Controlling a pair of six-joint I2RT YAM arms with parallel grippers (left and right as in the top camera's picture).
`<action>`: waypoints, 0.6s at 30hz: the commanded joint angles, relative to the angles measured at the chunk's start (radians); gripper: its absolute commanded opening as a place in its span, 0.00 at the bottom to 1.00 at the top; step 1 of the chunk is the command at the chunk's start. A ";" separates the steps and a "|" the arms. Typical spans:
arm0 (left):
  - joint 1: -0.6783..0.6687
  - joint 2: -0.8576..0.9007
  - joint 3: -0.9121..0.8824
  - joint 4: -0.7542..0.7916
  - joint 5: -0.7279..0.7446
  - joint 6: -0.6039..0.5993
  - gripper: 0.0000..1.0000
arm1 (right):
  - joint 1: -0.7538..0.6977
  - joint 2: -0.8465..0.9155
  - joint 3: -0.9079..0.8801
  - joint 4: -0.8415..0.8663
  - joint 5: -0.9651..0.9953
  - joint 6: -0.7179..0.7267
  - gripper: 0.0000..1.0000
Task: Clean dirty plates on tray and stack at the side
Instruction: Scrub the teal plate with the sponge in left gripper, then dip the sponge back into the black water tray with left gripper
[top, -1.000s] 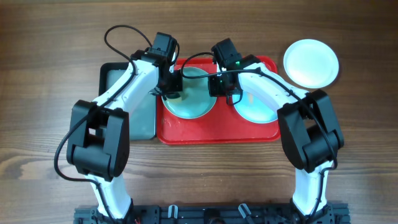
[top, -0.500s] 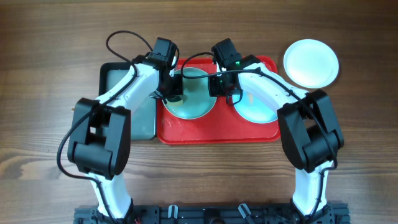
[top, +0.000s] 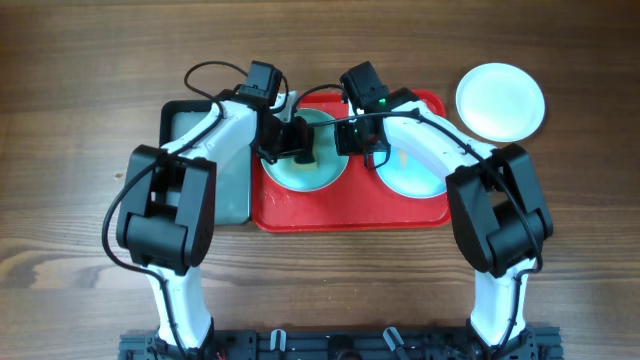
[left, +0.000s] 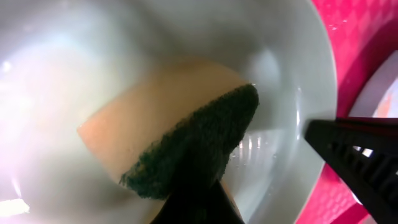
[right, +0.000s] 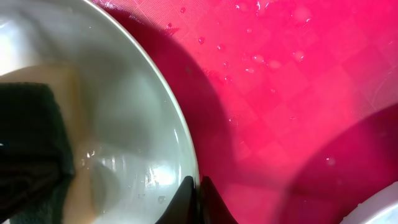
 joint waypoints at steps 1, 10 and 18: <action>-0.020 0.045 -0.022 -0.002 0.064 -0.016 0.04 | 0.009 0.012 -0.008 -0.003 -0.006 -0.016 0.04; -0.017 -0.156 0.029 -0.006 0.027 -0.016 0.04 | 0.009 0.012 -0.008 -0.003 -0.005 -0.016 0.04; 0.077 -0.313 0.029 -0.196 -0.225 -0.016 0.04 | 0.009 0.012 -0.008 -0.004 -0.005 -0.017 0.12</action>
